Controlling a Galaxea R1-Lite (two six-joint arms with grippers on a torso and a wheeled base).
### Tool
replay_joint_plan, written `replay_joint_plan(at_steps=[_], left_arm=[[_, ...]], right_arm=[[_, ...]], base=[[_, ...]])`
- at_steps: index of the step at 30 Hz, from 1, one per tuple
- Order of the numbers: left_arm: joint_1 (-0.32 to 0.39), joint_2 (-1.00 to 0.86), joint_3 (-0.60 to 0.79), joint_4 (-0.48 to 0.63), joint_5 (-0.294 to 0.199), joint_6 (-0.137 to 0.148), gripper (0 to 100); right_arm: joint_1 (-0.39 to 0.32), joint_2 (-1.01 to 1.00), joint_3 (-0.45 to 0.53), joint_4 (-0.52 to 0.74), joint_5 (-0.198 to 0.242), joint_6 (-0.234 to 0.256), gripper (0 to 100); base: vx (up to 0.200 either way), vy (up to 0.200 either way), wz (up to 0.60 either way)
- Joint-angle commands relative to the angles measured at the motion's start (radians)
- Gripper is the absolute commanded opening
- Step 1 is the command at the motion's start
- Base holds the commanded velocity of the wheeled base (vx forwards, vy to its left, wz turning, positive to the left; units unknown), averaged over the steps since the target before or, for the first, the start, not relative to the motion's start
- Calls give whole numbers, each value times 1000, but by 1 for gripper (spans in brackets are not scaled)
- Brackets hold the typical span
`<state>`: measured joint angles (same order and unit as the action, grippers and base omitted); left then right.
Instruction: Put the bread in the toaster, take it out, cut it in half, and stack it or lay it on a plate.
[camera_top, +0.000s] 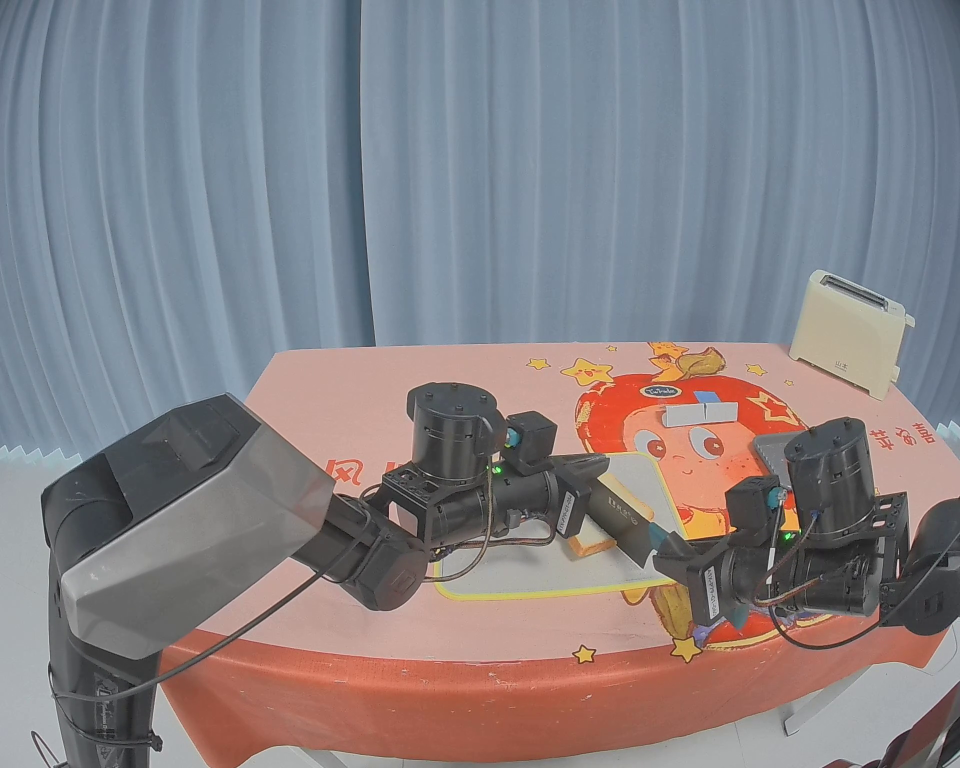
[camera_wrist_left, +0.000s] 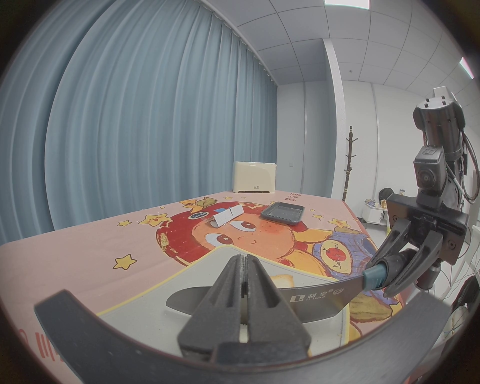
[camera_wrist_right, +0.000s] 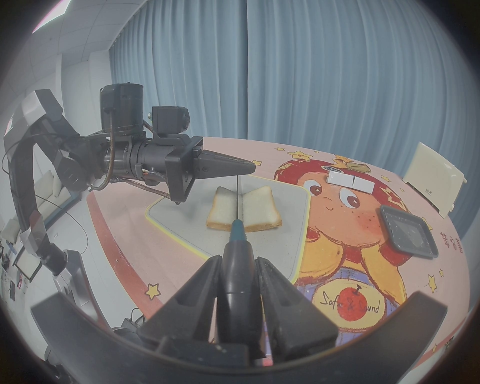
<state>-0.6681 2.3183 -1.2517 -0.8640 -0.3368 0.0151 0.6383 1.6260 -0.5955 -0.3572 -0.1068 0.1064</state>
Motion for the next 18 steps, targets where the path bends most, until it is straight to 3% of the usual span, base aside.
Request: replay_joint_plan(at_steps=[1, 18], left_arm=[[-7, -4, 9, 8, -1, 0, 0], [5, -22, -66, 74, -1, -3, 0]], right_arm=[[0, -28, 5, 4, 1, -1, 0], [9, 41, -12, -12, -1, 10, 0]], base=[[0, 0, 0], [0, 0, 0]])
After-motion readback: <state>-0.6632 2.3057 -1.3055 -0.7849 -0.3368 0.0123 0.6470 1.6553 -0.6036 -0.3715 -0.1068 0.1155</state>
